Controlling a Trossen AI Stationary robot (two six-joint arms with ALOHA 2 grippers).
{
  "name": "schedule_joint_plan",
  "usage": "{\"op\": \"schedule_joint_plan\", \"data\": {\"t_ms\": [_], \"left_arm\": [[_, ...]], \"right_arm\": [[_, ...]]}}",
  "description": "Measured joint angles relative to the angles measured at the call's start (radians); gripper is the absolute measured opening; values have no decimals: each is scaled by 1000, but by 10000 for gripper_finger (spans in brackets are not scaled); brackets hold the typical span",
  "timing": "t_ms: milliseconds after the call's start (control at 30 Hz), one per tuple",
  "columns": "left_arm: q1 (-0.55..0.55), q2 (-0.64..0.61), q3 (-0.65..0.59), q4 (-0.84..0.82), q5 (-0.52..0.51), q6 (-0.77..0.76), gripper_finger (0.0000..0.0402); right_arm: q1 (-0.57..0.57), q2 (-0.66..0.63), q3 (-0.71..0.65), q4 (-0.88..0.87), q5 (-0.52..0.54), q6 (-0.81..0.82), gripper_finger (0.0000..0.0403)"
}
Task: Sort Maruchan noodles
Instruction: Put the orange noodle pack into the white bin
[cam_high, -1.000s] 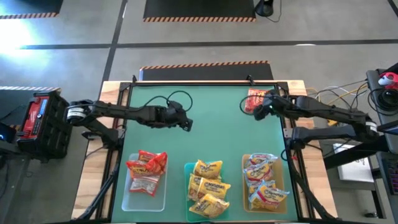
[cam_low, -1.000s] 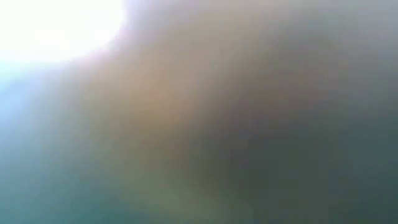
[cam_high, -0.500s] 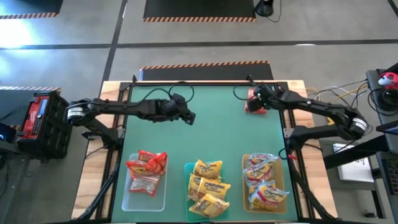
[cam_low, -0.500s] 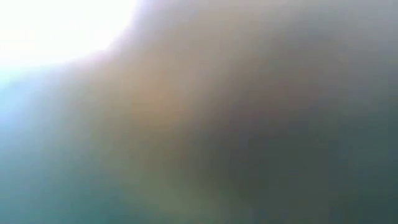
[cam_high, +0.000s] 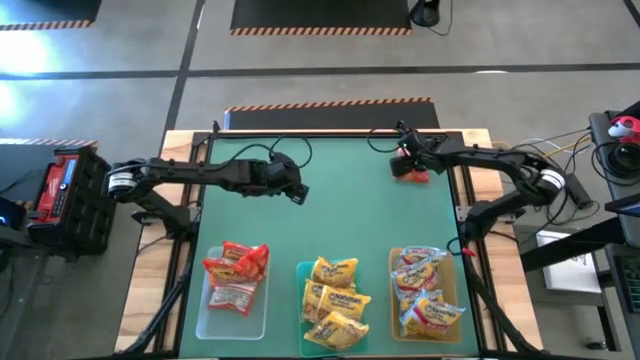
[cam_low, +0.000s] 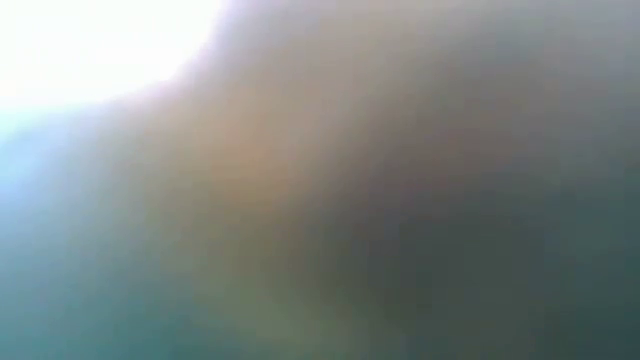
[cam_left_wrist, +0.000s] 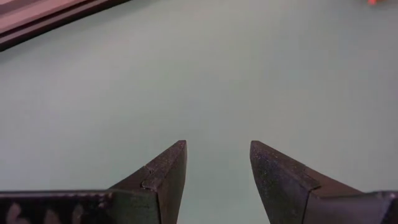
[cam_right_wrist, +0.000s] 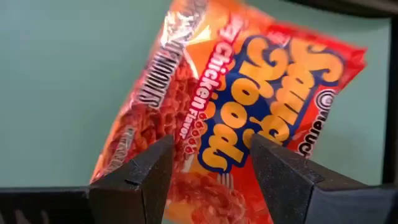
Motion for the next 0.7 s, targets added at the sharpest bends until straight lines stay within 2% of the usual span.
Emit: {"op": "schedule_joint_plan", "data": {"t_ms": [200, 333, 400, 533, 633, 700], "left_arm": [[0, 0, 0, -42, 0, 0, 162], [0, 0, 0, -45, 0, 16, 162], [1, 0, 0, -44, 0, 24, 162], [4, 0, 0, -43, 0, 26, 162], [6, 0, 0, -40, 1, 25, 162], [6, 0, 0, -34, 4, 21, 162]], "right_arm": [[4, 61, 4, 4, -19, -87, 189], [29, 57, 4, 13, -118, -248, 182], [45, 46, 3, 28, -221, -329, 178], [80, 41, 0, 100, -576, -458, 172], [108, 55, -3, 205, -833, -462, 168], [127, 63, -3, 310, -964, -435, 165]]}}
